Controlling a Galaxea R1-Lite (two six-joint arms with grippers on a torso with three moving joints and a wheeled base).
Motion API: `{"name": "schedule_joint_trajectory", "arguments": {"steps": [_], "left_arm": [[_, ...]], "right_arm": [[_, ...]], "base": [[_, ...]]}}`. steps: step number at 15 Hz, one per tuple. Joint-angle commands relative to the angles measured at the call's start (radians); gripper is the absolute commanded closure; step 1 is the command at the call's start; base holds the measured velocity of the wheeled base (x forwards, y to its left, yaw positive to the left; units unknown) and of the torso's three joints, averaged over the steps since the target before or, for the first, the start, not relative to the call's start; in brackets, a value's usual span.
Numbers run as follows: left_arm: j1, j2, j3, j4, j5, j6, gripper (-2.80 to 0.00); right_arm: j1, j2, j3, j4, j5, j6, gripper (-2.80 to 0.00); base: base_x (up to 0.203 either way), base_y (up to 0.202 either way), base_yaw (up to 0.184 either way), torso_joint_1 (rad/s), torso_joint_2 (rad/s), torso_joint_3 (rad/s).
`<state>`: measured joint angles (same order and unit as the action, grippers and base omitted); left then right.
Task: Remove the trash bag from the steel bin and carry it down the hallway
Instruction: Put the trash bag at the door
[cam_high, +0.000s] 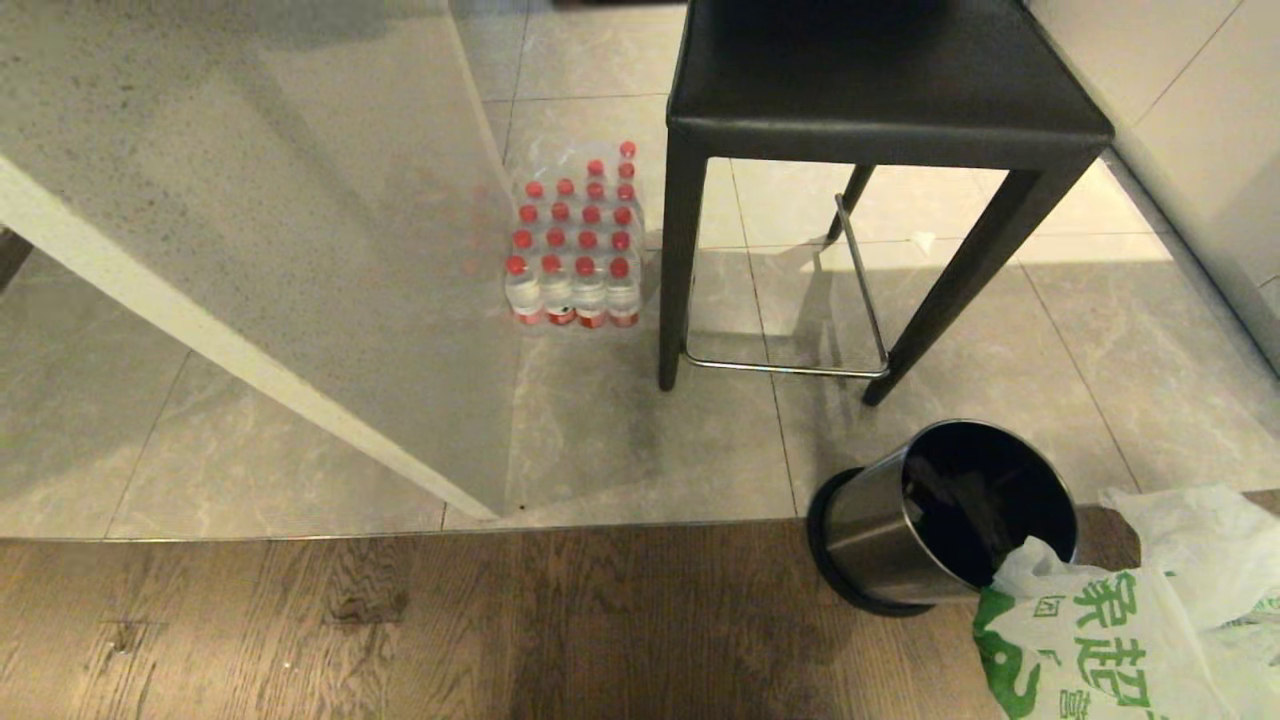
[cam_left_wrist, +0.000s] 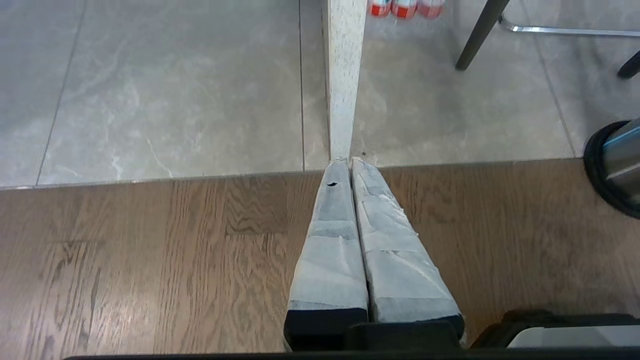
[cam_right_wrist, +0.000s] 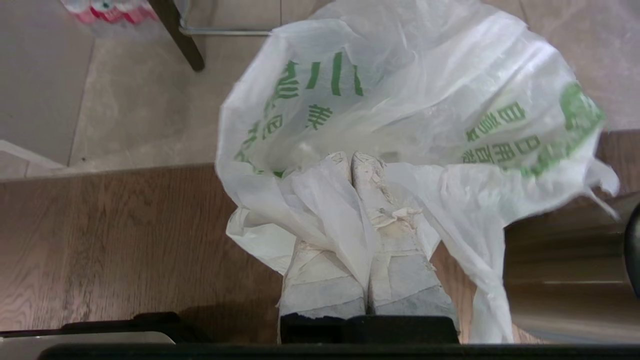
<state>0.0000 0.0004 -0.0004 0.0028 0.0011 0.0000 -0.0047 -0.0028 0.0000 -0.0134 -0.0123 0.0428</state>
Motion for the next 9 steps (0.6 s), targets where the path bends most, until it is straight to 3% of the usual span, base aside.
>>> {"name": "schedule_joint_trajectory", "arguments": {"steps": [1,9], "left_arm": [[0.0,0.0,0.0,0.0,0.0,-0.002,0.0],[0.0,0.0,0.0,0.0,0.0,-0.002,0.0]], "right_arm": [[0.0,0.001,0.002,0.0,0.0,0.0,0.0],[0.0,0.001,0.002,0.0,0.0,0.001,0.0]], "base": [[0.0,0.0,0.0,0.002,0.0,0.17],[0.0,0.0,0.0,0.003,0.0,0.197]]}}
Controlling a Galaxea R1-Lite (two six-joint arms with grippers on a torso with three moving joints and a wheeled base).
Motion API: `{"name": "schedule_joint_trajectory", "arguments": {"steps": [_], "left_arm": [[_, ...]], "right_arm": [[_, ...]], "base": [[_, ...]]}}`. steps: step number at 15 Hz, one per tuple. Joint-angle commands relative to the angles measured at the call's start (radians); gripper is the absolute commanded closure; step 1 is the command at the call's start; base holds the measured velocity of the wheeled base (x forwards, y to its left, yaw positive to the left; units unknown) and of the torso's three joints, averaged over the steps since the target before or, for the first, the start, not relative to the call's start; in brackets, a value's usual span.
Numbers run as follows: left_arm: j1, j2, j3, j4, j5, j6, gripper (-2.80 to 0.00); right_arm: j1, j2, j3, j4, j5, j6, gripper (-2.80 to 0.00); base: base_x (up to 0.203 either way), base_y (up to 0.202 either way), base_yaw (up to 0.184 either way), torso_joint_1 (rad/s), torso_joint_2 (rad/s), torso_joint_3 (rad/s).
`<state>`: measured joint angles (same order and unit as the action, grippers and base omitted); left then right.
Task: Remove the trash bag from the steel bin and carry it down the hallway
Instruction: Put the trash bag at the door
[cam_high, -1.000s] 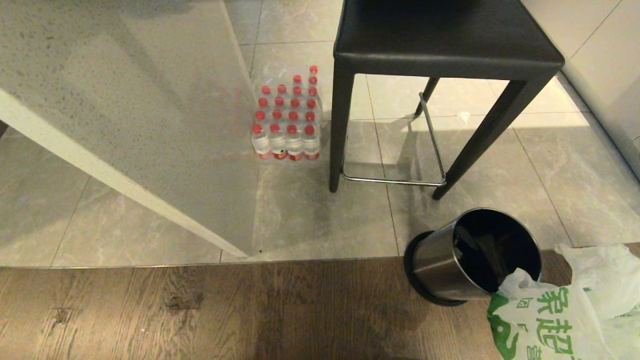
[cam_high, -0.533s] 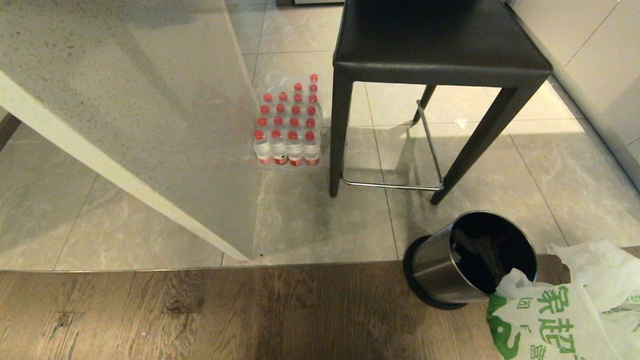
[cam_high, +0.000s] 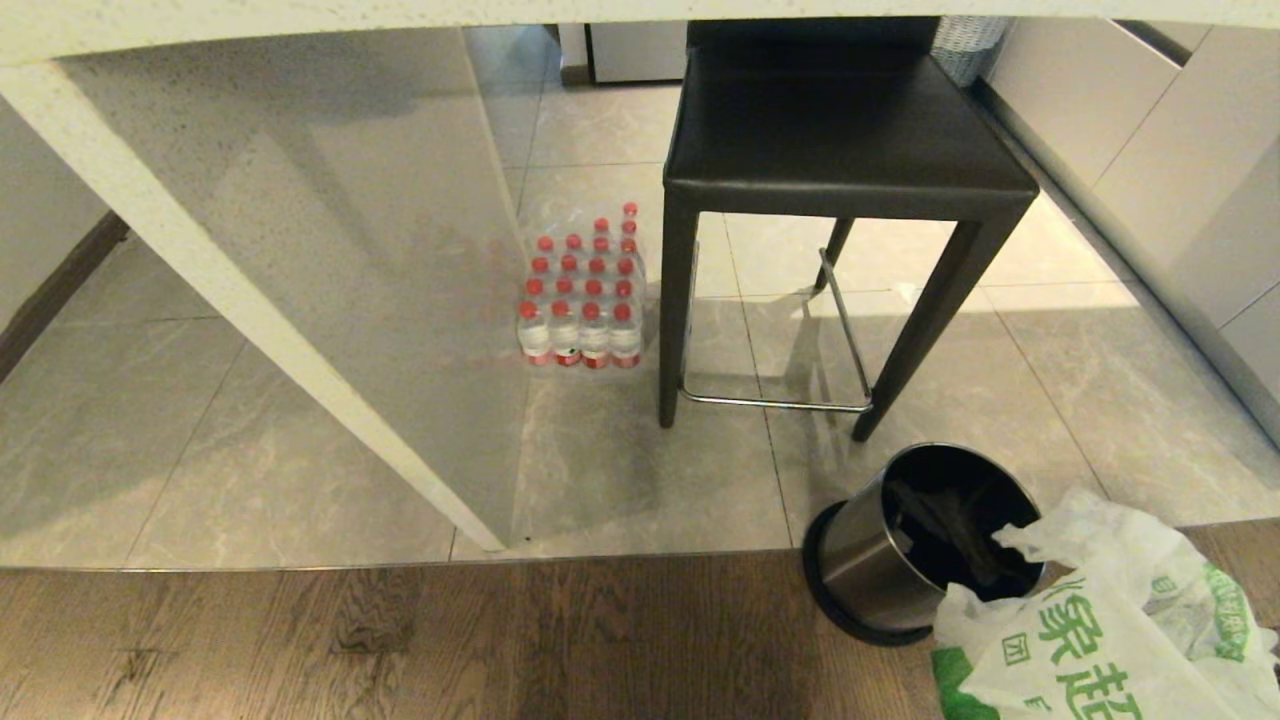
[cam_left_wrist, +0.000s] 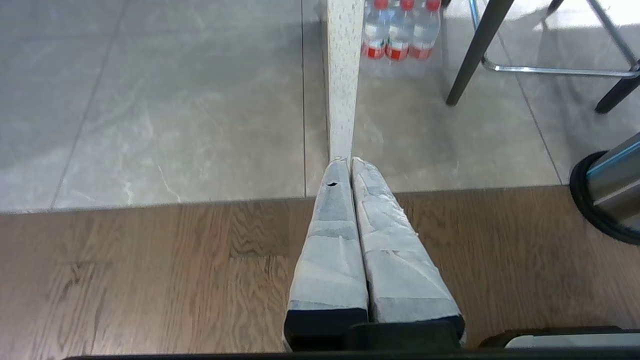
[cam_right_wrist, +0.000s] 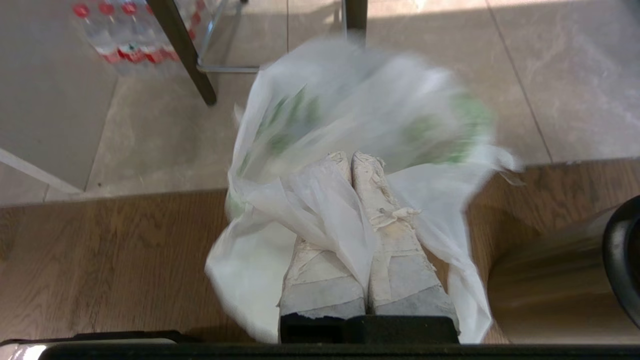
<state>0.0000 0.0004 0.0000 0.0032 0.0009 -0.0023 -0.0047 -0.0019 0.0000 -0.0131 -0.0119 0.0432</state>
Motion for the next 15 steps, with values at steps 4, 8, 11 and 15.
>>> {"name": "schedule_joint_trajectory", "arguments": {"steps": [4,8,11,15], "left_arm": [[0.0,0.0,0.0,-0.002,0.001,-0.006,0.0],[0.0,0.0,0.0,-0.002,0.001,-0.005,0.0],[0.0,0.0,0.0,-0.002,0.001,-0.004,0.0],[0.001,0.0,0.0,-0.002,0.001,-0.005,0.0]], "right_arm": [[0.0,0.0,0.002,-0.001,0.0,0.001,0.0],[-0.001,0.0,0.002,-0.001,0.0,0.0,0.0],[0.0,0.0,0.002,-0.001,0.0,0.0,0.0],[-0.001,0.0,0.002,-0.001,0.0,0.0,0.0]], "base": [[0.0,0.0,0.0,0.004,0.0,0.205],[0.0,0.0,0.0,-0.001,0.0,0.202],[0.0,0.0,0.0,0.005,0.0,0.203],[0.0,0.0,0.0,0.001,0.0,0.201]]}}
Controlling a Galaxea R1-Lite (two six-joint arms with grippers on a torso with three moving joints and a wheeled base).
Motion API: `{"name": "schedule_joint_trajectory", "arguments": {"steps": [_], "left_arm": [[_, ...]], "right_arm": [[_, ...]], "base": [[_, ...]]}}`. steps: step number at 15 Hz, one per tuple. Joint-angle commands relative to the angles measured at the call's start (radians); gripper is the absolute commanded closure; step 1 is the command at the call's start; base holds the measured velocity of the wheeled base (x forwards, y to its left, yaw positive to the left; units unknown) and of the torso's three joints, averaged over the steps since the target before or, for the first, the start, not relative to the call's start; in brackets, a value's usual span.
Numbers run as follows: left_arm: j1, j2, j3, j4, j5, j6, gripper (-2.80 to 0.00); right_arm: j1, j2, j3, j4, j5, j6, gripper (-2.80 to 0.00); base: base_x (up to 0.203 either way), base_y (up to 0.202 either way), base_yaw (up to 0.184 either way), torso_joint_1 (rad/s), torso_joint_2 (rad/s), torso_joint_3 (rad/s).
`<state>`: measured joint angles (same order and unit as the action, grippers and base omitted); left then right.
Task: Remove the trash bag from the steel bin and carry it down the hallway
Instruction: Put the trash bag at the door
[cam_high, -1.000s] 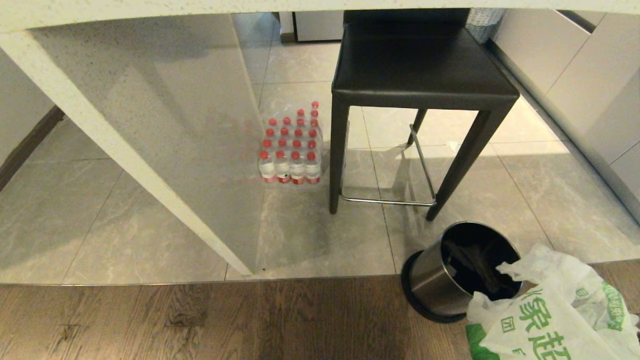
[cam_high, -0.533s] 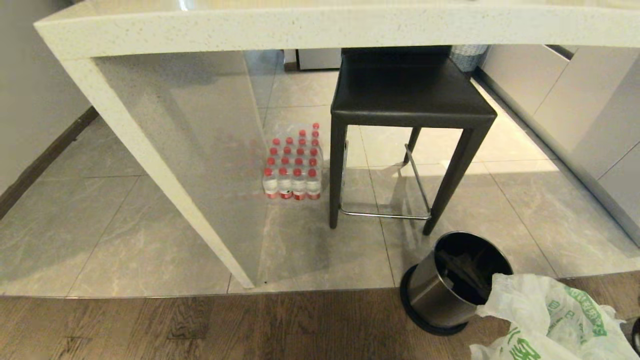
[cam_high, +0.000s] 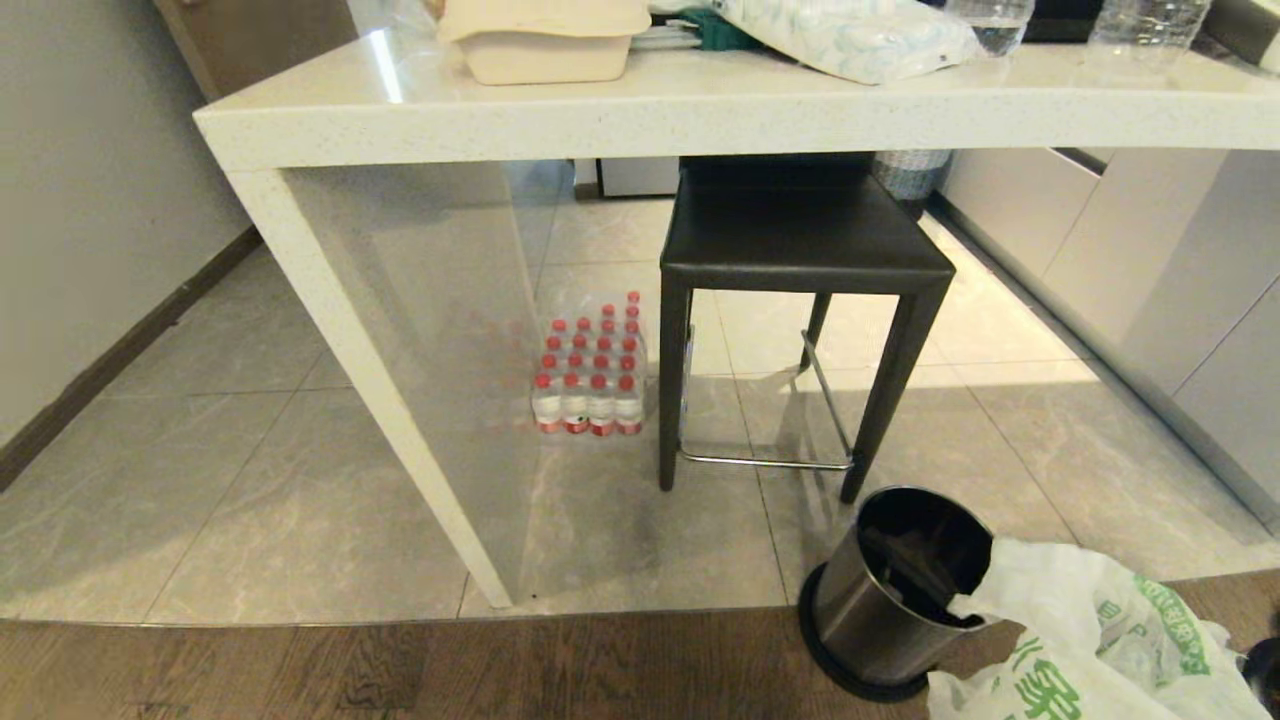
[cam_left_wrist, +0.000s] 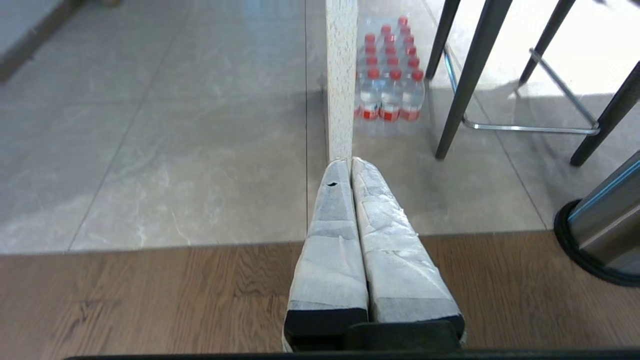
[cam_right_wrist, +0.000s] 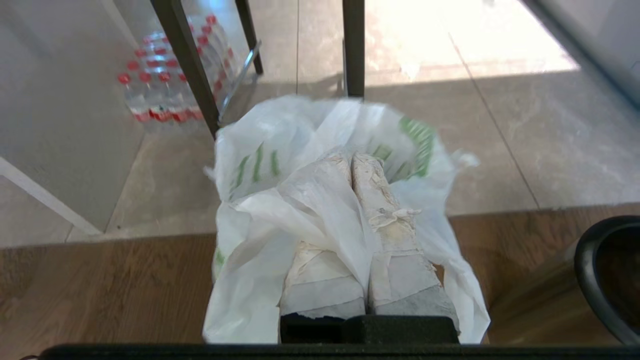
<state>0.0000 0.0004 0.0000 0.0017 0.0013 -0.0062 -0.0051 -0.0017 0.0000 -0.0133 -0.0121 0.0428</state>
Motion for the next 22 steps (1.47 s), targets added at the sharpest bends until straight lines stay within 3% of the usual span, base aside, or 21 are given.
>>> {"name": "schedule_joint_trajectory", "arguments": {"steps": [1,8,16,22], "left_arm": [[0.0,0.0,0.0,0.0,0.0,0.0,0.0],[0.0,0.0,0.0,0.0,0.0,0.009,0.0],[0.0,0.0,0.0,0.0,0.0,0.012,0.0],[0.0,0.0,0.0,0.0,0.0,0.009,0.0]], "right_arm": [[-0.001,0.0,0.002,-0.001,0.0,0.0,0.0],[-0.001,0.0,0.002,-0.001,0.0,0.0,0.0],[0.0,0.0,0.002,-0.001,0.0,0.002,0.0],[-0.001,0.0,0.002,-0.001,0.0,0.0,0.0]], "base": [[0.0,0.0,0.0,0.0,0.0,0.201],[0.0,0.0,0.0,0.004,0.0,0.181],[0.0,0.0,0.0,0.002,0.0,0.014],[0.0,0.173,0.008,0.002,0.0,0.005]]}}
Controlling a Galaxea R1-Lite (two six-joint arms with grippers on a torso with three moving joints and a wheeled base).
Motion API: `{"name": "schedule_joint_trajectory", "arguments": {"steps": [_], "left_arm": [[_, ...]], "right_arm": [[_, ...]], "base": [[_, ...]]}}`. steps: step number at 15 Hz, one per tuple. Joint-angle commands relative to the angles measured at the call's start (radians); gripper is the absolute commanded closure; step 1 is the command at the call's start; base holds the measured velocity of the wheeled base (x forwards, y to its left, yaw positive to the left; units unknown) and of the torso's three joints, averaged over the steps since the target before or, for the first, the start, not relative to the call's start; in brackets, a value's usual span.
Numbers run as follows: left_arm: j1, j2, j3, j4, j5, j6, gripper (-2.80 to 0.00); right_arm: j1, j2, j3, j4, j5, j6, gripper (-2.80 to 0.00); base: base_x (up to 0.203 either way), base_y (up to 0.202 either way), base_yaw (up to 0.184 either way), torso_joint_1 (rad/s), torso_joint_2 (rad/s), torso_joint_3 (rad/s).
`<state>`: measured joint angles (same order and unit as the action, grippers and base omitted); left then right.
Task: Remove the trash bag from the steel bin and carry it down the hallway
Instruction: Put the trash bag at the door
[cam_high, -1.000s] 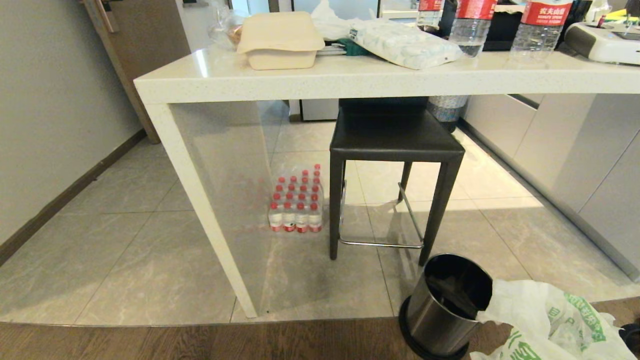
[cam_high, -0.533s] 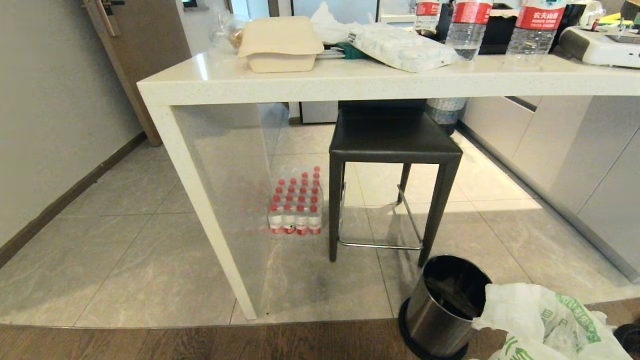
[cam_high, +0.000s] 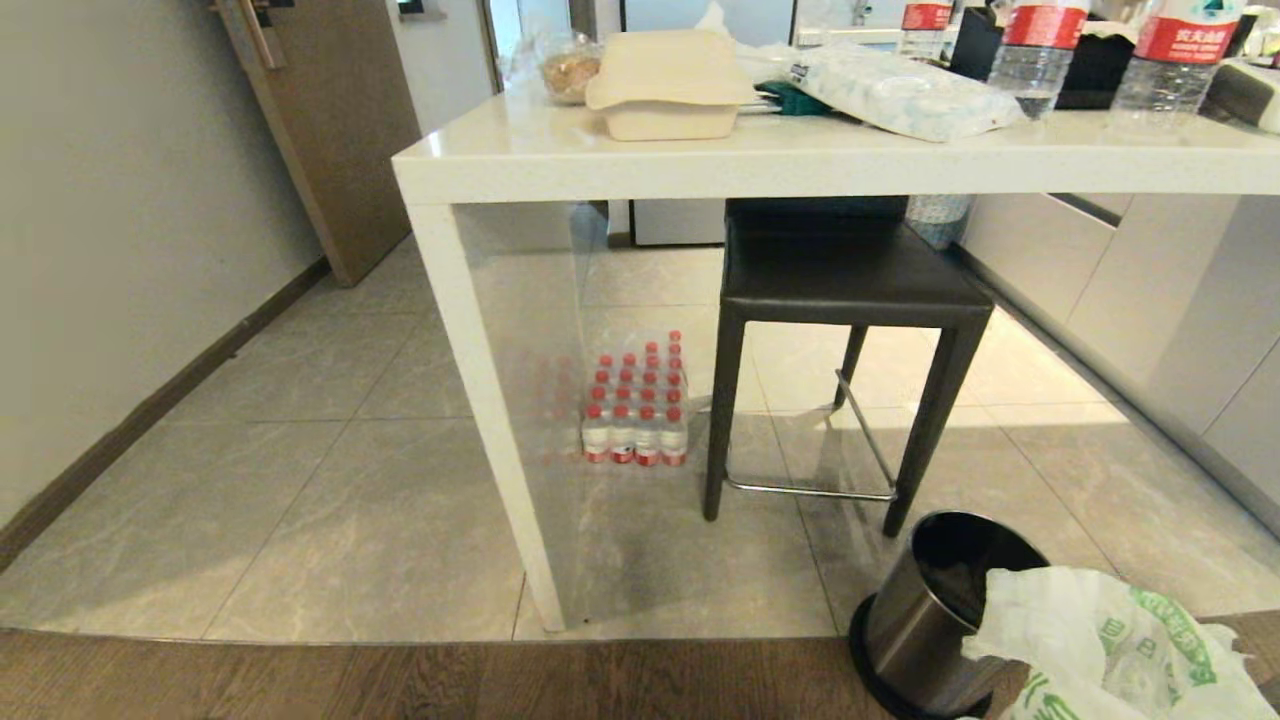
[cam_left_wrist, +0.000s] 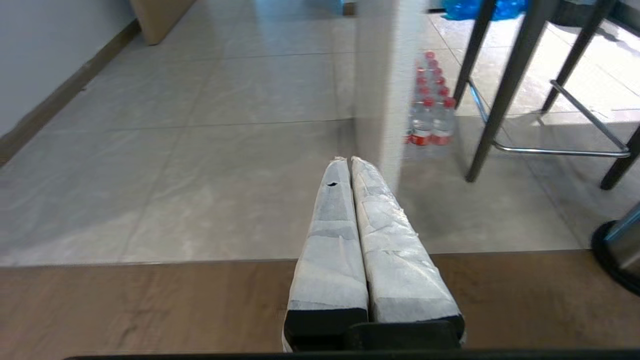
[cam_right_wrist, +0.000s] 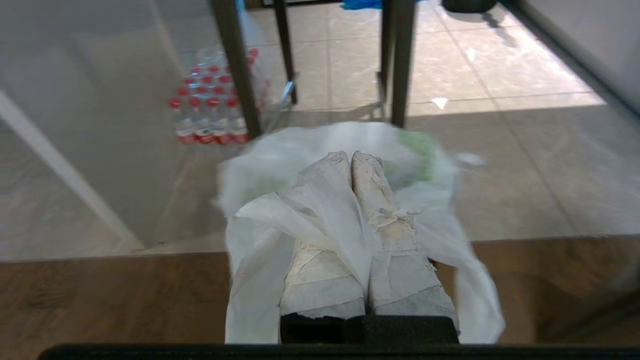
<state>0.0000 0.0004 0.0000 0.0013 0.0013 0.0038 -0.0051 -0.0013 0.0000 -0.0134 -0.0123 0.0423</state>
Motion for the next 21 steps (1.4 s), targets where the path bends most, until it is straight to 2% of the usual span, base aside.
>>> {"name": "schedule_joint_trajectory", "arguments": {"steps": [1,21], "left_arm": [[0.0,0.0,0.0,0.0,0.0,-0.004,0.0],[0.0,0.0,0.0,0.0,0.0,-0.005,0.0]], "right_arm": [[-0.001,0.0,0.002,0.0,0.0,0.001,0.0],[0.001,0.0,0.002,0.0,0.0,0.001,0.0]], "base": [[0.0,0.188,0.01,0.002,0.0,0.007],[0.0,0.188,0.009,0.002,0.0,0.001]]}}
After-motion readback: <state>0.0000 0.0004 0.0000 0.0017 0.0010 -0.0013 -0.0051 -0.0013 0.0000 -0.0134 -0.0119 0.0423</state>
